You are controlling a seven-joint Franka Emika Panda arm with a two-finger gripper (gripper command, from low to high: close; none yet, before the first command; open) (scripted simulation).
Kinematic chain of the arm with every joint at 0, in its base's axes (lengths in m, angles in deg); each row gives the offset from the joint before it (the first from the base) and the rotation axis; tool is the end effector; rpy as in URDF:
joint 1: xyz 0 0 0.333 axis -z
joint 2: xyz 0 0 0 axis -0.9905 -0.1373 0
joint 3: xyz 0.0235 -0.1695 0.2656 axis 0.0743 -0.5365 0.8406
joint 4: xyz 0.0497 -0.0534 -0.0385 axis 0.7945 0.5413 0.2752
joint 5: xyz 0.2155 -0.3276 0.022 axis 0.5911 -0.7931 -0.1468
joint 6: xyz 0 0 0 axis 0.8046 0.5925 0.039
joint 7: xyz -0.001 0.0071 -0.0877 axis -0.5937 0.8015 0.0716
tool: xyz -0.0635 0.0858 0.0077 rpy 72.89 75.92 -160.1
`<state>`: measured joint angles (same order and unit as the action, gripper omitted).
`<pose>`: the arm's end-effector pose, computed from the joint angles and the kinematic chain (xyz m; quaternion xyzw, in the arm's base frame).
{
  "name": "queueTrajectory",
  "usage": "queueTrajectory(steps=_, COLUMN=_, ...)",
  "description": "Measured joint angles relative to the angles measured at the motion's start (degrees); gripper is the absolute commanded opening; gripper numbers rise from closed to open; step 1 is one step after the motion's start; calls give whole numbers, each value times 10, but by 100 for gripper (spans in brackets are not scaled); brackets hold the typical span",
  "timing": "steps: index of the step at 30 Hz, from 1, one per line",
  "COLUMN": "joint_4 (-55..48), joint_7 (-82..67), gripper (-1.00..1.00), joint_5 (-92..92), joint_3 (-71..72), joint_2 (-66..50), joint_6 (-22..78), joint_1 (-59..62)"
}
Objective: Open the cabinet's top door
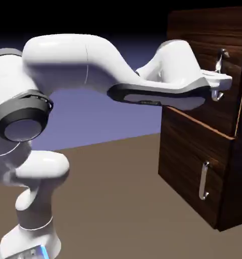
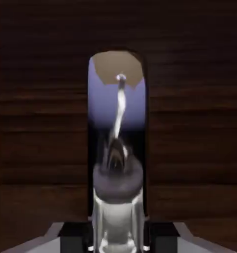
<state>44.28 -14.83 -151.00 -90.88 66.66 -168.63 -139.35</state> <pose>0.4817 -0.1082 0.5935 0.2723 0.6520 0.2674 0.6552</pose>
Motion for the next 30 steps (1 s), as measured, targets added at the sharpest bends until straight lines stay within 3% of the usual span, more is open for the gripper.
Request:
queueTrajectory(steps=19, joint_4=247, joint_7=-189, gripper=-100, joint_5=326, joint_3=352, joint_2=79, joint_6=142, joint_1=389)
queueTrajectory(steps=30, joint_4=384, joint_7=-332, gripper=-100, joint_5=600, joint_3=549, joint_2=210, joint_6=301, joint_1=486)
